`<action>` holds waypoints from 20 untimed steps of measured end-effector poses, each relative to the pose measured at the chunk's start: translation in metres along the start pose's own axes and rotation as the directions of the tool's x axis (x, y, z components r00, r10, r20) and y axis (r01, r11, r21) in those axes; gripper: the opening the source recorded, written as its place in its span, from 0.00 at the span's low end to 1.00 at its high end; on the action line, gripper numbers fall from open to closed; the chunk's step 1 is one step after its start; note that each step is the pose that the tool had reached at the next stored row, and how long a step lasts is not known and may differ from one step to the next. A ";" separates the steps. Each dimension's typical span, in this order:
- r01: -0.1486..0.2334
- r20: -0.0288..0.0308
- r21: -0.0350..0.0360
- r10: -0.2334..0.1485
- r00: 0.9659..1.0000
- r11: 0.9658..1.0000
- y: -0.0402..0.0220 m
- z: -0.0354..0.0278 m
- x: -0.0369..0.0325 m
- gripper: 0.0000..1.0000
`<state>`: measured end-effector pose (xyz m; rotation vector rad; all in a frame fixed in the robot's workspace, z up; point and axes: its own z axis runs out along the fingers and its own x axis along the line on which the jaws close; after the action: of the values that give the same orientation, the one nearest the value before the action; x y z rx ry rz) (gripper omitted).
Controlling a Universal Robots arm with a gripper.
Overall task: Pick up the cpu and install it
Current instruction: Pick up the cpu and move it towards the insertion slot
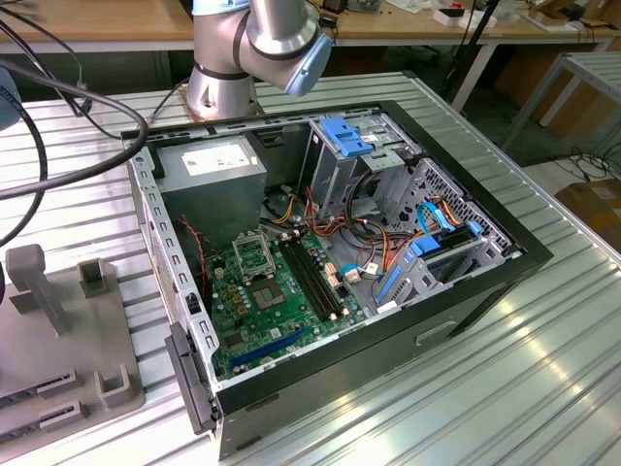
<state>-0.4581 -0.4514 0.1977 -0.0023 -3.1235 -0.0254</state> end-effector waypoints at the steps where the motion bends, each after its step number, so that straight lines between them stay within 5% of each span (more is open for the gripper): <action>1: 0.000 0.000 0.000 0.000 1.000 1.000 0.0000 0.0004 -0.0001 0.54; 11: 0.005 0.000 0.001 -0.005 1.000 1.000 -0.0001 0.0028 -0.0002 0.54; 20: 0.007 0.000 0.011 -0.007 1.000 1.000 -0.0001 0.0051 -0.0002 0.54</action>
<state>-0.4581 -0.4514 0.1926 0.0081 -3.1236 -0.0078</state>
